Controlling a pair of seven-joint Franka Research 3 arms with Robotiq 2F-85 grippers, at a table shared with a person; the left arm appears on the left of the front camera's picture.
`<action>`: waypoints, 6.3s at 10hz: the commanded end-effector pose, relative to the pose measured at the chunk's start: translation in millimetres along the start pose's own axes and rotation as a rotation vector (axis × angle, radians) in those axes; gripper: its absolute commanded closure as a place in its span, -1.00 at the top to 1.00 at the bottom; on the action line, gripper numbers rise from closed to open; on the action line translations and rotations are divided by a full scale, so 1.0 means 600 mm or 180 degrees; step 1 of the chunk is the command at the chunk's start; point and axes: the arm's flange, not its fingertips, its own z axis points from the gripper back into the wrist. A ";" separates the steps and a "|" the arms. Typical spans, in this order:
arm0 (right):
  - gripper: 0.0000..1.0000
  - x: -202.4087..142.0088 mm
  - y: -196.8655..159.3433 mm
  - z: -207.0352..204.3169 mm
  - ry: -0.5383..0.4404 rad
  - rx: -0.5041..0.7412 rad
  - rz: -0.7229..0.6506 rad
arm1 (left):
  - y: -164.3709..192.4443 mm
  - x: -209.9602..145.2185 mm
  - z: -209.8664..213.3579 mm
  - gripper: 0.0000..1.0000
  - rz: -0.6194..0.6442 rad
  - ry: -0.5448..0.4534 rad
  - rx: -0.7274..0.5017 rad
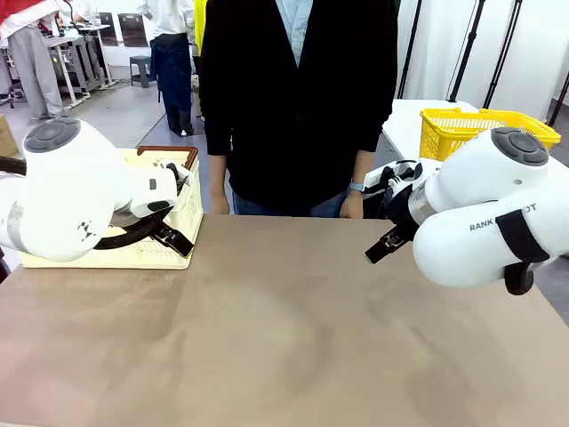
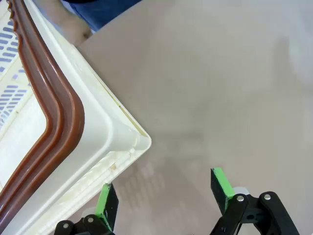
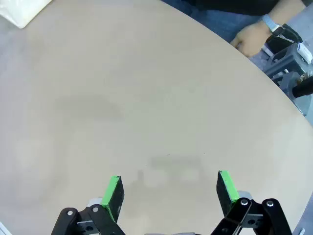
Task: Place the drinks into the Shopping basket.
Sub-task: Pick up one drink and place it into the Shopping basket.
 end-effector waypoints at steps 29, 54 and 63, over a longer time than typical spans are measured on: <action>1.00 -0.092 -0.261 0.282 0.0048 0.3806 -0.2340 | 0.147 -0.110 0.348 1.00 0.0501 -0.0294 -0.3671; 1.00 -0.393 -0.504 0.333 -0.1037 0.3658 -0.4098 | 0.454 -0.375 0.382 1.00 0.2145 -0.1437 -0.3807; 1.00 -0.393 -0.504 0.333 -0.1037 0.3658 -0.4098 | 0.454 -0.375 0.382 1.00 0.2145 -0.1437 -0.3807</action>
